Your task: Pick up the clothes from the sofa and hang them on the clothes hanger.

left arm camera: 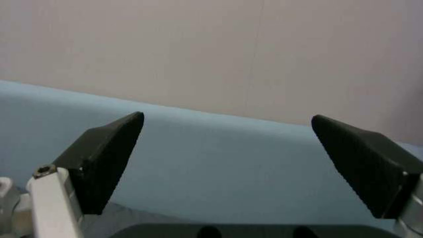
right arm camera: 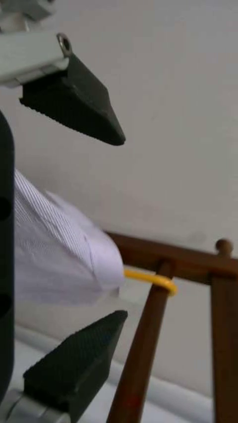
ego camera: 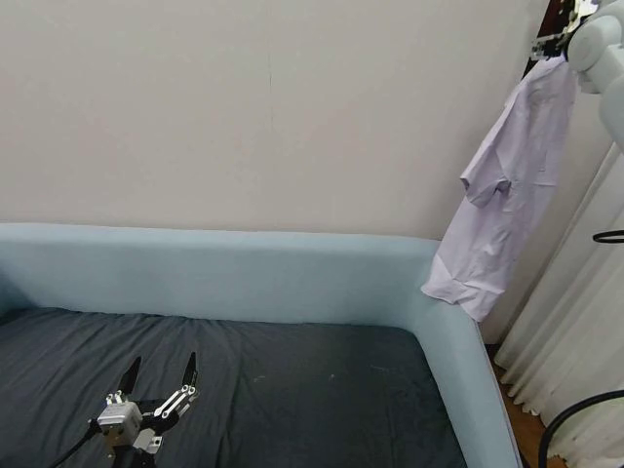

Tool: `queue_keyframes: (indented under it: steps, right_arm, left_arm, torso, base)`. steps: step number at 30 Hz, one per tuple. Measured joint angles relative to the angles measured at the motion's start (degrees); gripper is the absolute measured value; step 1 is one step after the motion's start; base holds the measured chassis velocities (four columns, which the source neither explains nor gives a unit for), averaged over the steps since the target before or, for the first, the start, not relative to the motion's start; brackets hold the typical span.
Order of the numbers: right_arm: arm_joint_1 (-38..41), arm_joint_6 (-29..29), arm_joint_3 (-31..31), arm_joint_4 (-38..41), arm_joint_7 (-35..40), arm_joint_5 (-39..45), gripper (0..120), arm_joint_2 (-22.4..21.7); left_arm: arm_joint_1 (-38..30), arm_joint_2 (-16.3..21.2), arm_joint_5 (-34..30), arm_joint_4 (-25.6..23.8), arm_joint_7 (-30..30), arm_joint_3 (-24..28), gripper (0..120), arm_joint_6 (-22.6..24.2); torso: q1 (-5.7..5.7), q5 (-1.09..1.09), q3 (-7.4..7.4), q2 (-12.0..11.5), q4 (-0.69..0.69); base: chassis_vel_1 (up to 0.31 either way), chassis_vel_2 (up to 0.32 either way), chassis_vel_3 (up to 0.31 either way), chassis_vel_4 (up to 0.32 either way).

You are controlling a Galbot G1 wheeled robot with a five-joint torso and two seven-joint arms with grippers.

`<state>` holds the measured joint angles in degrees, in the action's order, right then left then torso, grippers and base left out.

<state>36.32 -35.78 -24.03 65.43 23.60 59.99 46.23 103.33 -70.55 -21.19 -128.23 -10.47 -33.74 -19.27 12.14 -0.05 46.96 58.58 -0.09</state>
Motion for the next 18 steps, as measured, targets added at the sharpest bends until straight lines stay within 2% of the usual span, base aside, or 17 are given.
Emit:
queue_keyframes:
  steps: [4,8,9,11,13,14,16,18]
  right_arm:
    - [-4.61,3.22,3.23,10.57,-0.72,5.84,100,-3.93]
    - [-15.49,8.15,8.41,23.51,-1.48,13.33,100,-7.69]
    - [-15.49,8.15,8.41,23.51,-1.48,13.33,100,-7.69]
    - [-21.62,10.20,11.93,29.43,-1.27,15.47,100,-8.63]
    - [-28.55,11.76,15.06,34.25,-0.66,16.39,100,-8.84]
    - [-28.55,11.76,15.06,34.25,-0.66,16.39,100,-8.84]
    - [-38.52,13.22,17.79,39.72,0.61,16.38,100,-8.73]
    - [-45.72,14.64,20.07,42.56,0.47,12.10,100,-8.40]
  left_arm:
    - [-0.01,0.00,0.00,0.00,-0.01,0.00,100,0.00]
    - [-0.01,0.00,0.00,0.00,0.00,0.00,100,0.00]
    - [-0.01,0.00,0.00,0.00,0.00,0.00,100,0.00]
    - [-0.01,0.00,0.00,0.00,0.00,0.00,100,0.00]
    - [-0.01,0.00,0.00,0.00,0.00,0.00,100,-0.01]
    - [-0.01,0.00,0.00,0.00,0.00,0.00,100,-0.01]
    - [0.00,0.00,0.00,0.00,0.00,0.00,100,-0.01]
    - [0.00,0.00,0.00,0.00,-0.02,0.00,100,-0.01]
  torso:
    - [0.00,-0.01,0.00,0.00,0.01]
    - [-0.01,0.04,0.01,-0.01,0.03]
    - [-0.01,0.04,0.01,-0.01,0.03]
    - [-0.01,-0.03,-0.01,0.00,0.00]
    - [-0.02,-0.02,-0.01,0.00,0.02]
    - [-0.02,-0.02,-0.01,0.00,0.02]
    - [-0.01,0.04,0.00,0.00,0.02]
    - [0.00,0.00,0.01,0.00,0.04]
  base:
    - [0.000,0.000,0.000,0.000]
    - [0.000,0.000,0.000,0.000]
    - [0.000,0.000,0.000,0.000]
    - [0.000,0.000,0.000,0.000]
    - [0.000,0.000,0.000,0.000]
    - [0.000,0.000,0.000,0.000]
    - [0.000,0.000,0.000,0.000]
    - [0.000,0.000,0.000,0.000]
